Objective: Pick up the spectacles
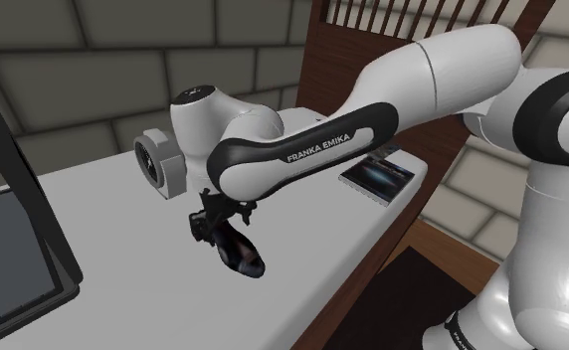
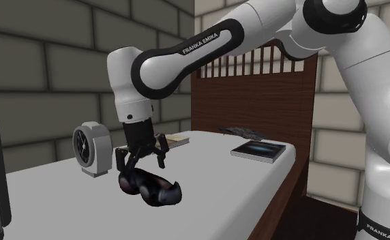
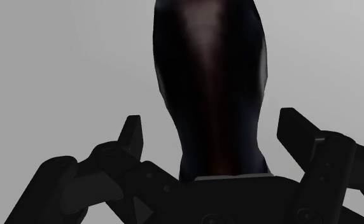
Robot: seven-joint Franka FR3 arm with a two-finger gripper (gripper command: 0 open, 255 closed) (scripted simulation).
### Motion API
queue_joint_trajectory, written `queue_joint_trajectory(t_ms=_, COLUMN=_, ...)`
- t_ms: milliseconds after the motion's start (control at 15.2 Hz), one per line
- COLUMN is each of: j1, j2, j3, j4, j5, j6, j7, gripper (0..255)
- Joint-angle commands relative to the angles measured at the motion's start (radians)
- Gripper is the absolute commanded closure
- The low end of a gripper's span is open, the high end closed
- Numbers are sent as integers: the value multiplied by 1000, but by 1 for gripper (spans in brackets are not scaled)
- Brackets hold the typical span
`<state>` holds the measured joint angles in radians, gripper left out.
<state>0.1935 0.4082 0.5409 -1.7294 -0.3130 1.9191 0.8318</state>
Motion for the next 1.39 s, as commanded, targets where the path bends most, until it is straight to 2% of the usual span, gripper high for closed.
queue_joint_trajectory(t_ms=0, j1=5, j2=17, j3=-4, j4=-5, j5=-11, j6=19, j7=9, gripper=0)
queue_joint_trajectory(t_ms=264, j1=8, j2=33, j3=-9, j4=-19, j5=-21, j6=46, j7=17, gripper=0)
queue_joint_trajectory(t_ms=330, j1=8, j2=32, j3=-9, j4=-20, j5=-21, j6=46, j7=17, gripper=255)
queue_joint_trajectory(t_ms=924, j1=8, j2=33, j3=-9, j4=-19, j5=-21, j6=46, j7=17, gripper=255)
queue_joint_trajectory(t_ms=1320, j1=2, j2=-2, j3=2, j4=16, j5=2, j6=-17, j7=-2, gripper=255)
